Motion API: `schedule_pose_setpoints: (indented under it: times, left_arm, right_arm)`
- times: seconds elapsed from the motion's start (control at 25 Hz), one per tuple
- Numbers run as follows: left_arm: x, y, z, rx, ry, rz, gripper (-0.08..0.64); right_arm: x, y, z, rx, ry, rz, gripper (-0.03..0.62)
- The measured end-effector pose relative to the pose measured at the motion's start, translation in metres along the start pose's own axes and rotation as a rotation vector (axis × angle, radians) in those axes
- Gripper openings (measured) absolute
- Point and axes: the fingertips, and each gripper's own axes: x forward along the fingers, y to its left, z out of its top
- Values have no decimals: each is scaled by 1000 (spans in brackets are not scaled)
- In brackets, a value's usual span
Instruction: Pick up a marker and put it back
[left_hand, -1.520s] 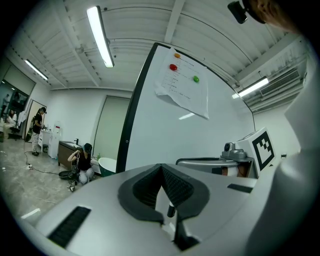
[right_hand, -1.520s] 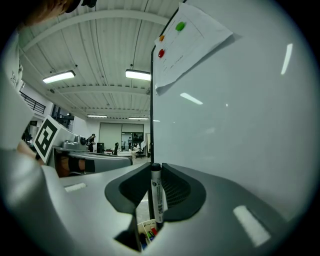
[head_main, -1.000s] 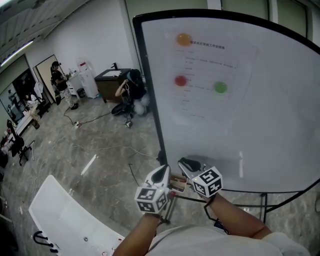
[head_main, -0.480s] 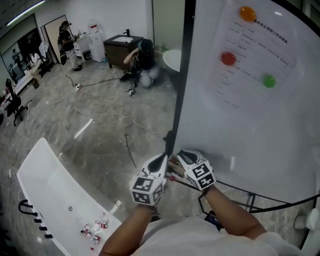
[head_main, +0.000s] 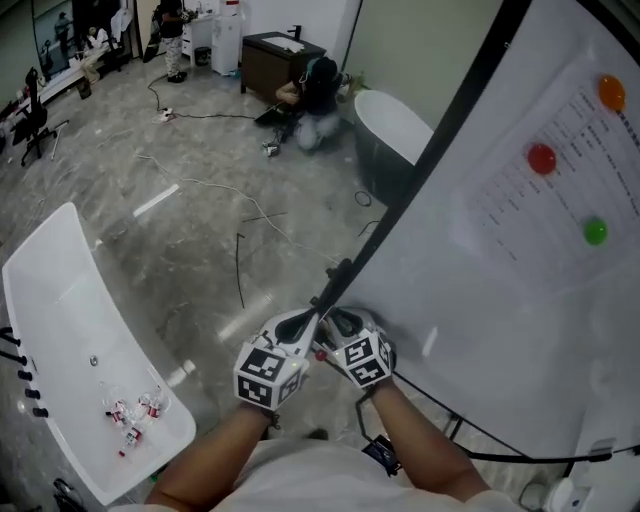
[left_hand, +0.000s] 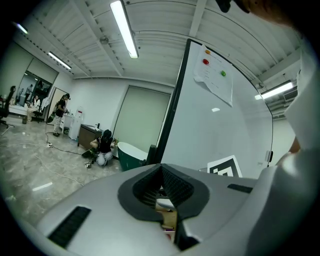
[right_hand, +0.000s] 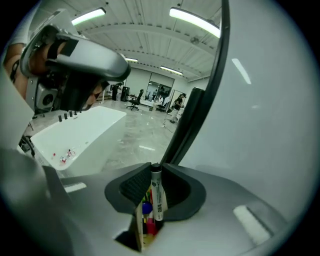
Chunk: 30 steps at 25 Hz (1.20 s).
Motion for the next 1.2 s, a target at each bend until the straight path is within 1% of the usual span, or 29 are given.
schedule_pose_setpoints:
  times: [0.12,0.2,0.32,0.52,0.64,0.72,0.8,0.96,1.08,1.2]
  left_arm:
    - [-2,0,0,-2,-6,5,2]
    - [-3,1,0,-1,-9,10,2]
    - [-3,3,-1,-7,-9,17,2]
    - [-7,0,-1,-1,0,16,2]
    - [-8,-6,1,9,0,10,2]
    - [-8,-15,2,18,-3,3,2]
    - [-8,-24,3,24,-6,-5,2]
    - [-6,-34,16,41,-10,-21,2]
    - [0,-36,36,74,-22,-39,2]
    - [6,-52,54,112,-34,-63,2]
  right_arm:
    - [9,7,-10,-49,52,12,66]
    - [12,9,-13,-54,60,17,67]
    - [13,8,-13,-33,51,27,83]
    - [5,8,-5,19,5,30,83]
    - [-8,9,4,128,-48,69,74]
    - [-24,8,13,189,-87,88,37]
    - [-40,8,20,213,-116,90,3]
    - [-74,1,45,243,-201,55,3]
    - [-99,-12,69,280,-289,12,3]
    - [-132,-24,87,312,-364,-30,3]
